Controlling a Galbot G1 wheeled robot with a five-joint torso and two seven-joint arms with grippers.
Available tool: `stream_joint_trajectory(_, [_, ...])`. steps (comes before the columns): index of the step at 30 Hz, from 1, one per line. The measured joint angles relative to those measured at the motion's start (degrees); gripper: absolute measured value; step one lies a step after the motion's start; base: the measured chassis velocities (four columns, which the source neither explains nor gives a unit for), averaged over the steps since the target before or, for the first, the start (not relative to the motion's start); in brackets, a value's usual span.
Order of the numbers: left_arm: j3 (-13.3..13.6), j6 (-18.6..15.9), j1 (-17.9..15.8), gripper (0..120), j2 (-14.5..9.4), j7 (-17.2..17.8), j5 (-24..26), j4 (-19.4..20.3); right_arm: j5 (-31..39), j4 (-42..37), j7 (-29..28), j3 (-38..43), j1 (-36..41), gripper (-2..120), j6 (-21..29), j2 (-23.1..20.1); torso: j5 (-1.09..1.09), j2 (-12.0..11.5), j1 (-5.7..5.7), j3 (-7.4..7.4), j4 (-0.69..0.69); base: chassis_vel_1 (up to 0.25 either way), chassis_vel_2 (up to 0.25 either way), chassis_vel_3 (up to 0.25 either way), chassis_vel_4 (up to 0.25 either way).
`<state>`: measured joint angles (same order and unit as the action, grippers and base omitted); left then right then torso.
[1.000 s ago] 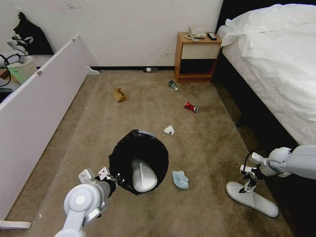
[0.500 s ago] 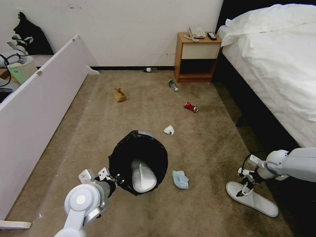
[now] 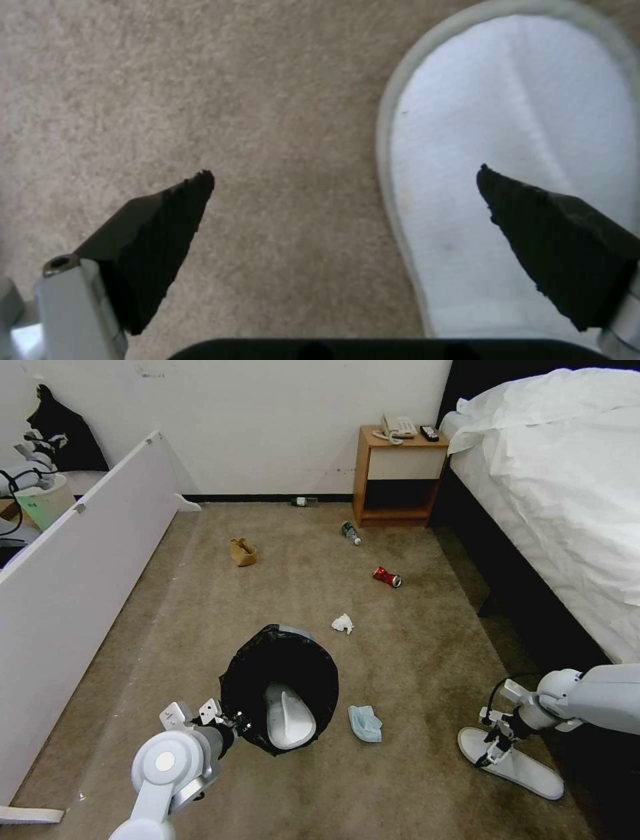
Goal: Pick up the trash bin and place the garbage on the floor into it.
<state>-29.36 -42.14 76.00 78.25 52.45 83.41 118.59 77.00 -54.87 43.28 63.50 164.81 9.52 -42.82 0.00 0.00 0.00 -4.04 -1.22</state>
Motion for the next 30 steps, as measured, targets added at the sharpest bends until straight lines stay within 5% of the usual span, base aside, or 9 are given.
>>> stream_joint_trajectory(30, [0.2, 0.0, -1.0, 0, 0.5, -0.3, -0.4, -1.0, 0.3, -1.3, 0.5, -0.7, -2.4, 100, 0.0, 1.7, 0.00, 0.0, 0.00, 0.00, 0.00, 0.000, 0.000, 0.000, 0.000])
